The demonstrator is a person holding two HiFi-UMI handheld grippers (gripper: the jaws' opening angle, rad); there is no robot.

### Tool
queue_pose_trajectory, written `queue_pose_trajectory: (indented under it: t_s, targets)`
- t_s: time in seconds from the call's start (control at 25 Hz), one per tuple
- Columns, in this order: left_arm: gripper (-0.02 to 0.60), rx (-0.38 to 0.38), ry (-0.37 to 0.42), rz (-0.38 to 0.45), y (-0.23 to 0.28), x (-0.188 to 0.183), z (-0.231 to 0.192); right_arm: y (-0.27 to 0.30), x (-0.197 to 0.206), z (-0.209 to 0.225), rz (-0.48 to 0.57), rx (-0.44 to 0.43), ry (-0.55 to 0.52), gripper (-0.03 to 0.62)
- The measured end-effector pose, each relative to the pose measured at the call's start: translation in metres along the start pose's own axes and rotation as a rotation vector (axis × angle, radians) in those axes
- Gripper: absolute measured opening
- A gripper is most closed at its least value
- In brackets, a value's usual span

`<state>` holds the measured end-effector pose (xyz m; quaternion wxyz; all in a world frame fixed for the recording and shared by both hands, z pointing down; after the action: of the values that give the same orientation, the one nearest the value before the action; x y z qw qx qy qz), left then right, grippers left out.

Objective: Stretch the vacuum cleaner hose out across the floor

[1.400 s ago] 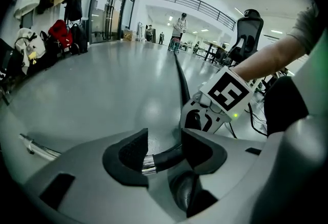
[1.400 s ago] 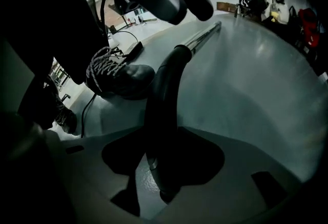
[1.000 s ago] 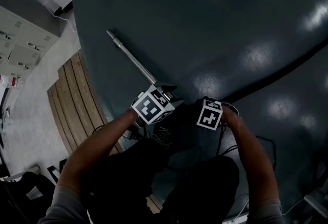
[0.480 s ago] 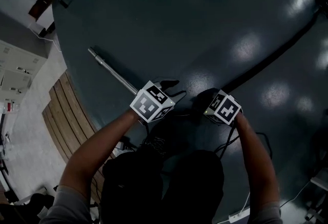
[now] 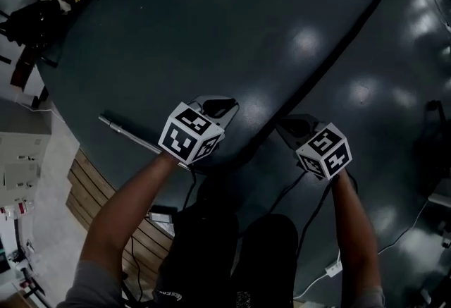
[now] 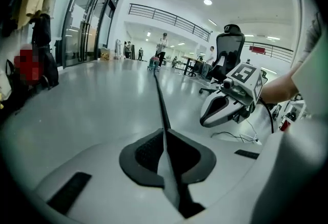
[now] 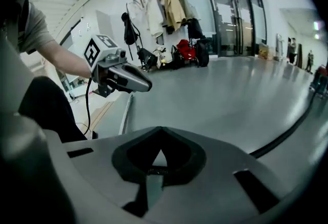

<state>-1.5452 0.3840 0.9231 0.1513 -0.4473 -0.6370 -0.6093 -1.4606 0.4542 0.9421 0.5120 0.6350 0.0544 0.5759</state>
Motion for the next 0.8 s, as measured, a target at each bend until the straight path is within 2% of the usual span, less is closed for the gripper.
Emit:
queue_pose_trajectory:
  t_s: [0.08, 0.32, 0.56, 0.8]
  targets:
    - [0.009, 0.019, 0.025, -0.002, -0.013, -0.032, 0.014, -0.033, -0.014, 0.004, 0.019, 0.022, 0.058, 0.006]
    - [0.009, 0.134, 0.077, -0.023, -0.069, -0.118, 0.066, -0.127, -0.073, -0.013, 0.061, 0.073, 0.179, 0.006]
    - [0.009, 0.225, 0.134, -0.014, -0.144, -0.212, 0.116, -0.23, -0.166, -0.039, 0.194, 0.12, 0.318, 0.006]
    - [0.009, 0.317, 0.105, 0.066, -0.225, -0.31, 0.155, -0.33, -0.27, -0.072, 0.352, 0.225, 0.355, 0.006]
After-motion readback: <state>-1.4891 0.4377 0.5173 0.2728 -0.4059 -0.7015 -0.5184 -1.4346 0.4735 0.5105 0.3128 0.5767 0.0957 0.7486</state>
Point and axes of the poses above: the fingertips, and each gripper's own axes: y forward along the fingers, z to its right, x out of its underside, the point moved 1 cm from there along -y, backward along the fingers, and after that the axes turned 3 degrees about -z, right-handed, at the moved point
